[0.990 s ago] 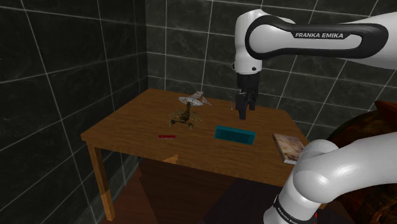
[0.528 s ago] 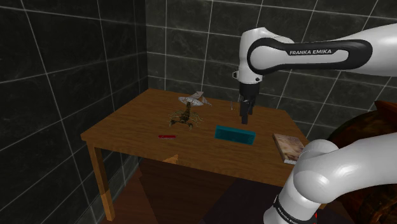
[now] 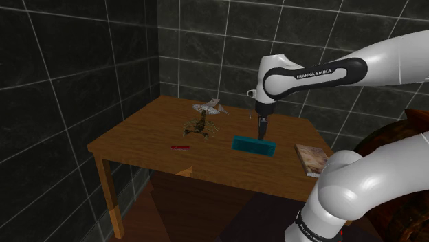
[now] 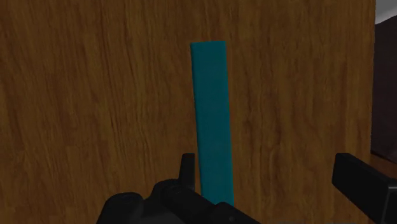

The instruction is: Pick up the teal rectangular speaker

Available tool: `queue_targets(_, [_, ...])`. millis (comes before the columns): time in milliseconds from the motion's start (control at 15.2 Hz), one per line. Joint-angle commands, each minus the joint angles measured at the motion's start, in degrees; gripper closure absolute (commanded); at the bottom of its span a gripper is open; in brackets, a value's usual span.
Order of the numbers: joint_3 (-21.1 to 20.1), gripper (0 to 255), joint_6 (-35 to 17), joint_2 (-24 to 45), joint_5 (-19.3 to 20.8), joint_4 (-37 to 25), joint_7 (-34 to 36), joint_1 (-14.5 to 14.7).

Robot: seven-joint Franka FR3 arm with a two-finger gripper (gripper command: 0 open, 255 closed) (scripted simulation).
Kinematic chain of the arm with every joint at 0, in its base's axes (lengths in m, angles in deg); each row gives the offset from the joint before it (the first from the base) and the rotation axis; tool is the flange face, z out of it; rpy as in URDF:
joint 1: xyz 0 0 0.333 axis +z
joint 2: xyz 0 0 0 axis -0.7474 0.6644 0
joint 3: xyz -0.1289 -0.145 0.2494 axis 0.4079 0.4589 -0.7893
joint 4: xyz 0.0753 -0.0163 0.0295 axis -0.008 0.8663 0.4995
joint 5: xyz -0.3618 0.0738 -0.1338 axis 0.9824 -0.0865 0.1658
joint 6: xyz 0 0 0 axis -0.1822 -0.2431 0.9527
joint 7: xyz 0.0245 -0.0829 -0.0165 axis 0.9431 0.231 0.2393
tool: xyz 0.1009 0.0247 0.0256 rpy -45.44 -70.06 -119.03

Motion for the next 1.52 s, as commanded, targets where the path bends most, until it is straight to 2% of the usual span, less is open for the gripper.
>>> queue_targets(0, [3.39, 0, -5.14, 3.06, 1.06, 0.51, -5.55, 0.52])
queue_targets(66, [4.55, 0, -6.97, 4.46, 1.18, 0.47, -7.52, 0.84])
queue_targets(660, [5.89, 0, -13.98, 7.74, 1.95, 4.22, -7.27, 0.78])
queue_targets(726, [5.87, 255, -13.96, 7.79, 1.92, 4.15, -7.24, 0.82])
queue_targets(1320, [5.89, 255, -13.98, 7.75, 1.95, 4.22, -7.27, 0.78])
queue_targets(1452, [5.53, 255, -12.08, 6.76, 1.76, 3.29, -7.32, 0.78])
